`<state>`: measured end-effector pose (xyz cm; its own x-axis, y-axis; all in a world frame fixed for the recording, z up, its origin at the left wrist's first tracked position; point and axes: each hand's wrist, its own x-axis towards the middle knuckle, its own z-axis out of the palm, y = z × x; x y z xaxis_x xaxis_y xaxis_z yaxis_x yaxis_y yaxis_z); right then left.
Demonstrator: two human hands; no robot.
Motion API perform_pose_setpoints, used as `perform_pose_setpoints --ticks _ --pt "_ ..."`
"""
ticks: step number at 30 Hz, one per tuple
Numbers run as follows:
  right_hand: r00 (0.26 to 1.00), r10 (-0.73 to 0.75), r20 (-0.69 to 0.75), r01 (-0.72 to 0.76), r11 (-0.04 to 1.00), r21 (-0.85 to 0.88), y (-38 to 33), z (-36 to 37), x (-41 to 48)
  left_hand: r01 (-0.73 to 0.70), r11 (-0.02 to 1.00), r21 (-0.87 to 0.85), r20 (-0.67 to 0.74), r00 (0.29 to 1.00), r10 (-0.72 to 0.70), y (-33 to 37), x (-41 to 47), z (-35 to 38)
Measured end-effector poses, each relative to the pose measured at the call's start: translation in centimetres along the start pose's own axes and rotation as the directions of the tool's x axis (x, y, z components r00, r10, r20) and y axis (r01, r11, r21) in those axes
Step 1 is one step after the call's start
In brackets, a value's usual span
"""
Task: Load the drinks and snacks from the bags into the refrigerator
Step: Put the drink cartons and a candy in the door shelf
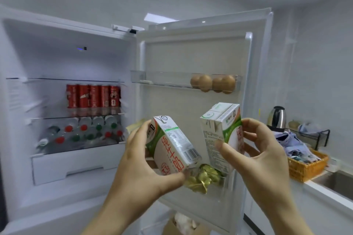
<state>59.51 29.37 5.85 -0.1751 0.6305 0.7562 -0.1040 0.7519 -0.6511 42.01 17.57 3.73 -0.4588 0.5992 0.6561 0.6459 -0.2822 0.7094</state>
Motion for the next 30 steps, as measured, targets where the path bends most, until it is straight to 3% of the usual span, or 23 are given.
perform_pose_setpoints --ticks 14,22,30 --pt "0.995 0.065 0.074 -0.062 0.997 -0.049 6.4 14.8 4.4 0.036 0.999 0.036 -0.047 0.998 -0.035 -10.8 7.6 -7.3" --pt "0.96 0.218 0.174 -0.212 0.976 -0.055 12.2 20.5 7.2 0.089 0.988 0.129 -0.113 0.991 -0.075 -13.4 10.4 -9.2" --pt "0.934 0.274 0.231 -0.25 0.96 -0.126 16.6 23.7 8.4 0.111 0.98 0.166 -0.167 0.982 -0.083 -14.7 10.8 -10.2"
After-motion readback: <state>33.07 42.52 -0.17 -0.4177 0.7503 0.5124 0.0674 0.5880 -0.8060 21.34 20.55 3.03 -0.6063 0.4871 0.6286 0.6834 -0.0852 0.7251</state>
